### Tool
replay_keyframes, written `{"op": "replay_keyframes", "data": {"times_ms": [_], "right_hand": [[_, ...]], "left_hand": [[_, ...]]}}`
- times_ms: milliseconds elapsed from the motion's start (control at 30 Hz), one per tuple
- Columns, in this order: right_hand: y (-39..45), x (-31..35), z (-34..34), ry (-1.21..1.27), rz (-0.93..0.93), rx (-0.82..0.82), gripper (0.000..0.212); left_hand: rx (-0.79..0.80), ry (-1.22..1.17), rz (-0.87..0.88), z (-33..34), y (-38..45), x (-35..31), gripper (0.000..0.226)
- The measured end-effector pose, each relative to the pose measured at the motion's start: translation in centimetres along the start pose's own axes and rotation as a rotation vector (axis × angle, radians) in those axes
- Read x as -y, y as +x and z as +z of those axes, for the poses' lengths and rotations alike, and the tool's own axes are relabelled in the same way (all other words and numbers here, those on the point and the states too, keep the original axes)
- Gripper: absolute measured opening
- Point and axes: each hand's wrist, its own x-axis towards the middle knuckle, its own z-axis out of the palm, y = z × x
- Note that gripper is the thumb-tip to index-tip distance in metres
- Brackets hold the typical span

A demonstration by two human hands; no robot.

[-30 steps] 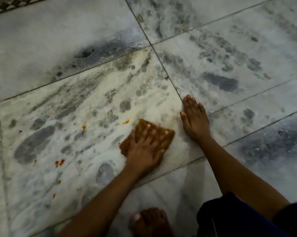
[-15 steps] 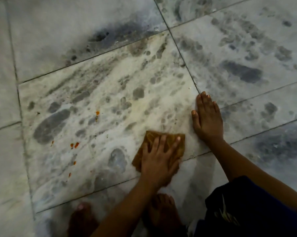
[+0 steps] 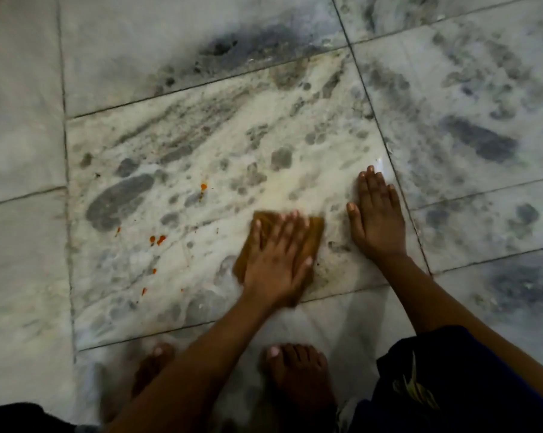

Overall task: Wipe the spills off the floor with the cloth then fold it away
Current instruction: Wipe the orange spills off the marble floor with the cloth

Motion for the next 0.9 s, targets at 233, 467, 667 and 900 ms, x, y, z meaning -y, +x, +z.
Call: {"op": "replay_keyframes", "data": {"times_ms": [233,467,667,900], "right_hand": [[1.7,2.5,1.2,-0.011,-0.054,0.021,0.064],[1.8,2.5,1.3,-0.021,-0.051,0.014,0.063],[1.8,2.5,1.2,-0.026,-0.045,0.018,0.064],[1.7,2.5,1.1,-0.013,-0.042,0.015,0.063]], "left_hand": [[-0.029,0.082,-0.003,-0.9,2.3,6.0,0.061],[-0.106,-0.014,-0.217,-1.0,5.0,4.7,0.063],[-0.027,-0.049,-0.005,0.2,-1.0,0.5,0.060],[0.008,-0.024,-0.199,-3.8,14.4,6.6,0.058]]}}
